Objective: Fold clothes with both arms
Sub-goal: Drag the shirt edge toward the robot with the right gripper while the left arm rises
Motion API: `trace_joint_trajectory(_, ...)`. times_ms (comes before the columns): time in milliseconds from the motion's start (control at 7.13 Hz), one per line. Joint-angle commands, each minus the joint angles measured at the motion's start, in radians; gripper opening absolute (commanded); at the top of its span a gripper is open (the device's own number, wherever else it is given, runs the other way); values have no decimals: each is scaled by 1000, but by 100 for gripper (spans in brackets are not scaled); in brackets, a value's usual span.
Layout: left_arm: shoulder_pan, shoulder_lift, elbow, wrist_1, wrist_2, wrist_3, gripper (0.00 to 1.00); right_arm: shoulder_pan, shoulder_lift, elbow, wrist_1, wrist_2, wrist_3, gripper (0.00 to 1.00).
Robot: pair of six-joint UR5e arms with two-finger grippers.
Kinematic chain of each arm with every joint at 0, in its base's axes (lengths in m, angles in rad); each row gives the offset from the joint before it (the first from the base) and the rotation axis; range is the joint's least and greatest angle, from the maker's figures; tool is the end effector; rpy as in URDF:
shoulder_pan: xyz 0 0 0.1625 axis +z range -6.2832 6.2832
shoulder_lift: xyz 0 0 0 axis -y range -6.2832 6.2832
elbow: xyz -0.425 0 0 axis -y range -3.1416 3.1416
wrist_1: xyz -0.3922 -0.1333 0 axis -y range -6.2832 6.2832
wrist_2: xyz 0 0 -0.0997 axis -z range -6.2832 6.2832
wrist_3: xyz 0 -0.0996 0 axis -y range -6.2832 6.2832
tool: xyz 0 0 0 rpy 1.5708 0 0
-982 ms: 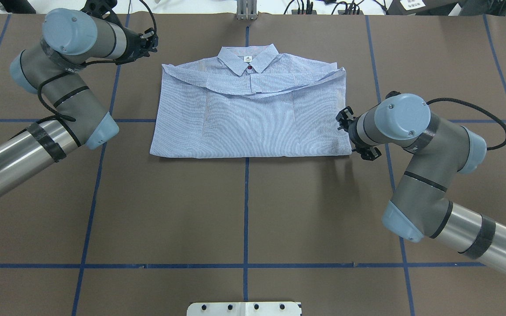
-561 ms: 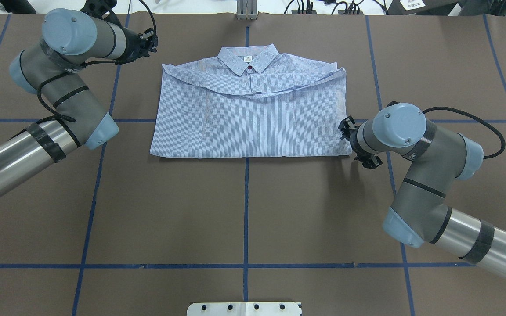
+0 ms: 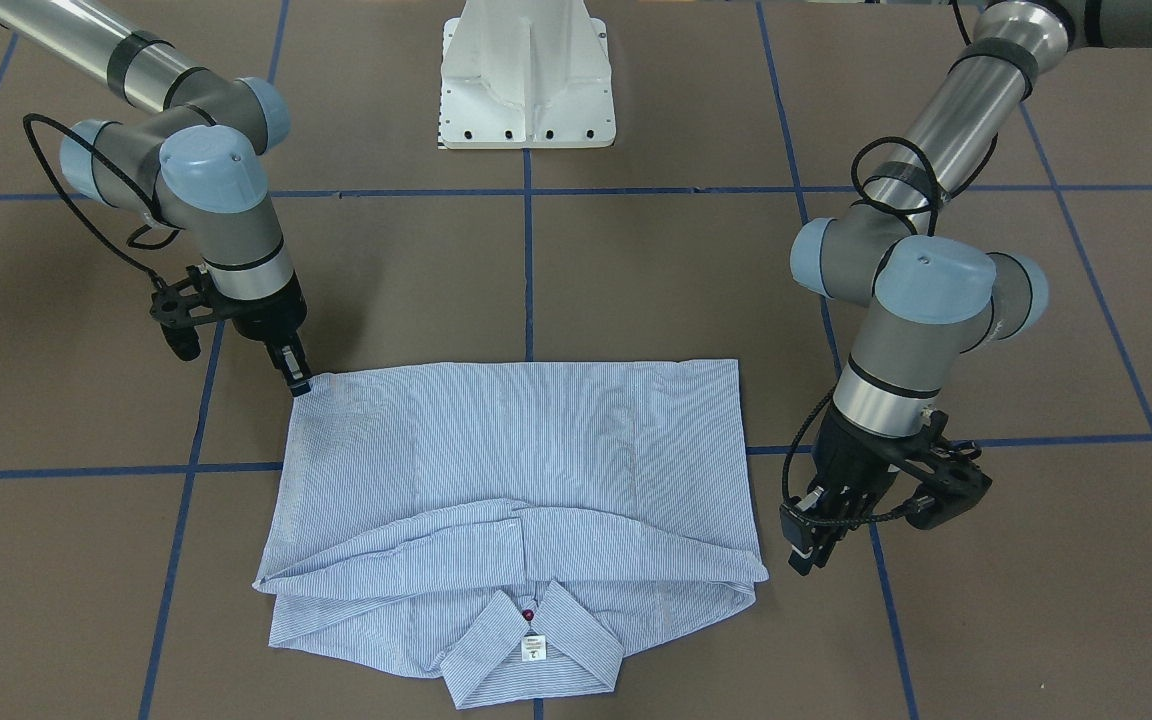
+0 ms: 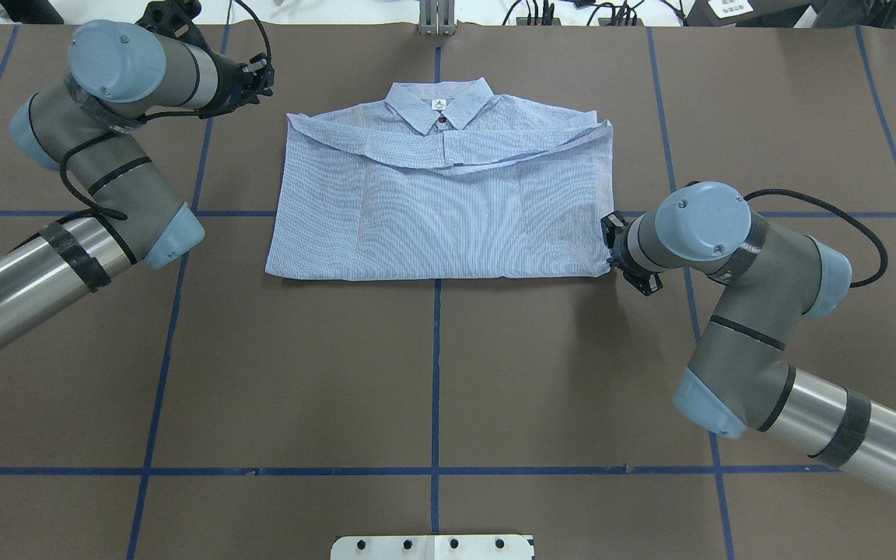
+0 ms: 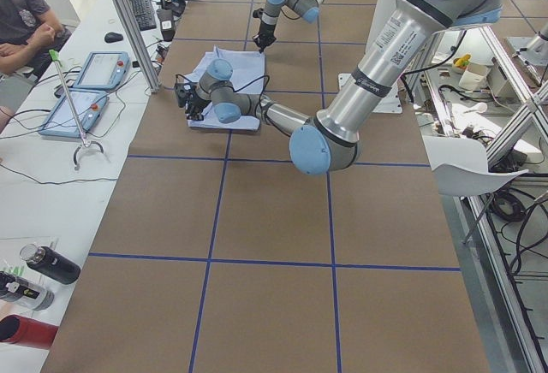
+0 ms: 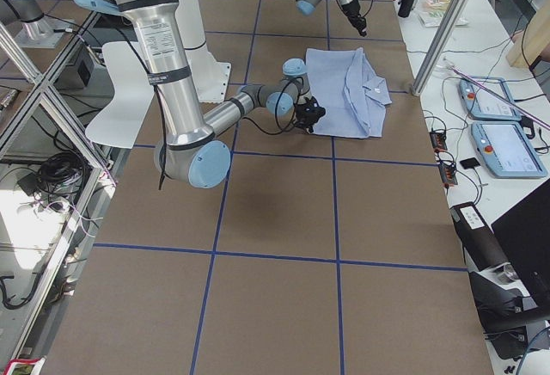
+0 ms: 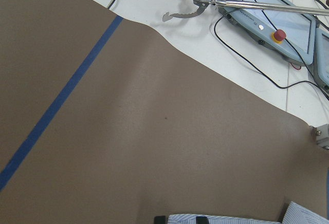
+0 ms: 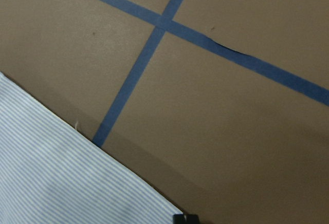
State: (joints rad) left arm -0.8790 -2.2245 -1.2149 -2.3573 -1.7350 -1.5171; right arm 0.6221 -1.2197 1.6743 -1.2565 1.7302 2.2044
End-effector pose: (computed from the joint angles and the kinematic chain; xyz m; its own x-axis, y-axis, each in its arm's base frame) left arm 0.3991 -0.6652 0.3426 0.3336 -0.3198 -0.8868 0.6506 0.7589 -0.0289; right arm -0.4505 -0.4676 0.3907 0.1831 0.8506 0.4928 -0.7372 0.4505 -0.5036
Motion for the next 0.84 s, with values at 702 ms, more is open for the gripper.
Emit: trace_joint_trajectory(702, 5, 63, -184, 0, -164, -8, 31, -146, -335, 566, -186, 272, -3, 0)
